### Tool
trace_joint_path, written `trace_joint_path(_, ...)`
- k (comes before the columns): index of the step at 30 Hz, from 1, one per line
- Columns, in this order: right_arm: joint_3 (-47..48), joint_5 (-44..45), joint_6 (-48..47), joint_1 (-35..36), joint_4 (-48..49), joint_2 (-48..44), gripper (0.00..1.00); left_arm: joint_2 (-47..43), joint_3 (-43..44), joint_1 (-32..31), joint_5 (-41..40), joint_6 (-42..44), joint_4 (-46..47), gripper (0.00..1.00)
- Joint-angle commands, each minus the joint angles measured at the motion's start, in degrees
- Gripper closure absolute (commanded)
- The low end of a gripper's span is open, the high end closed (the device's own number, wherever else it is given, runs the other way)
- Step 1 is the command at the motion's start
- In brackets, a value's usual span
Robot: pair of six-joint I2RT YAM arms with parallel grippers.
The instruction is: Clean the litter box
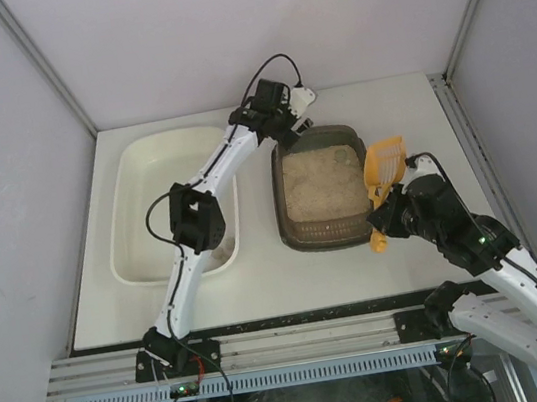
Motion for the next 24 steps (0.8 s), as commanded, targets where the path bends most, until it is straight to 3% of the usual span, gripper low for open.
trace_joint_path(1, -1.2, -5.4, -1.0, -3.3, 5.3, -0.1, 1.00, 0.3, 3.9, 2.3, -1.1, -0.5, 4.9, 0.14)
trace_joint_path(4, -1.6, -7.8, -1.1, -5.2, 6.5, 0.3, 1.00, 0.2, 1.9, 2.3, -0.4, 0.7, 3.7, 0.46)
trace_joint_path(9, -1.7, -10.2, -1.3, -7.8, 7.1, -0.1, 1.00, -1.2, -1.4, 2.5, 4.2, 0.1, 1.1, 0.57)
trace_joint_path(13, -1.7, -10.8, -1.2, -9.1, 6.7, -1.0, 1.00, -2.9, -1.7, 2.8, 3.7, -4.7, -1.7, 0.95)
trace_joint_path(14, -1.6, -10.8, -1.2, -9.2, 6.5, -1.4, 1.00, -3.7, -2.3, 2.9, 2.7, -6.8, -2.5, 0.99)
trace_joint_path(20, -2.1, -13.3, -1.9, -10.0, 7.7, -2.6, 1.00, -12.5, -13.0, 4.6, 0.0, -23.2, -7.1, 1.00)
trace_joint_path(24, -2.0, -21.4, -2.8, -12.3, 9.3, 0.0, 1.00, -16.6, -17.2, 5.0, 1.3, -33.0, -13.3, 1.00)
